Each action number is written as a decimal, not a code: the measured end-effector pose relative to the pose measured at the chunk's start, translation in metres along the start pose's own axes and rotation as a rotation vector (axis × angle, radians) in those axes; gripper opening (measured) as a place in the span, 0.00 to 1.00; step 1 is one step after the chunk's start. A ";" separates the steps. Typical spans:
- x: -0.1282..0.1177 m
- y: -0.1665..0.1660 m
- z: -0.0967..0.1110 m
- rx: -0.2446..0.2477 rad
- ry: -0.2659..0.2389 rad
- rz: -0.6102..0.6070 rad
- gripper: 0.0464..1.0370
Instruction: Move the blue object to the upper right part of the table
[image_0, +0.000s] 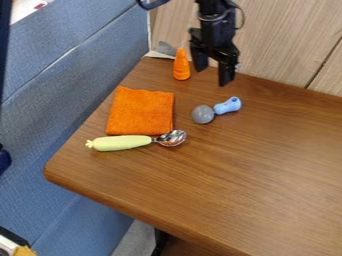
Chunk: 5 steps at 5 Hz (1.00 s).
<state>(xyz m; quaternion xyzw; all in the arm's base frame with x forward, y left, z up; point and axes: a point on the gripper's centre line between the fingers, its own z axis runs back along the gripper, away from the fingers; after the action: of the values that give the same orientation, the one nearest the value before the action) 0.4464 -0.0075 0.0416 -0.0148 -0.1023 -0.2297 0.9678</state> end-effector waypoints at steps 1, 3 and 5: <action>-0.002 -0.009 -0.017 -0.030 0.056 -0.059 0.96; -0.009 -0.017 -0.040 -0.030 0.163 -0.095 0.96; -0.007 -0.020 -0.060 -0.055 0.226 -0.125 0.93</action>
<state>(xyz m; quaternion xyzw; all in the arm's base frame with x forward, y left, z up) 0.4429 -0.0270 -0.0188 -0.0090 0.0128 -0.2924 0.9562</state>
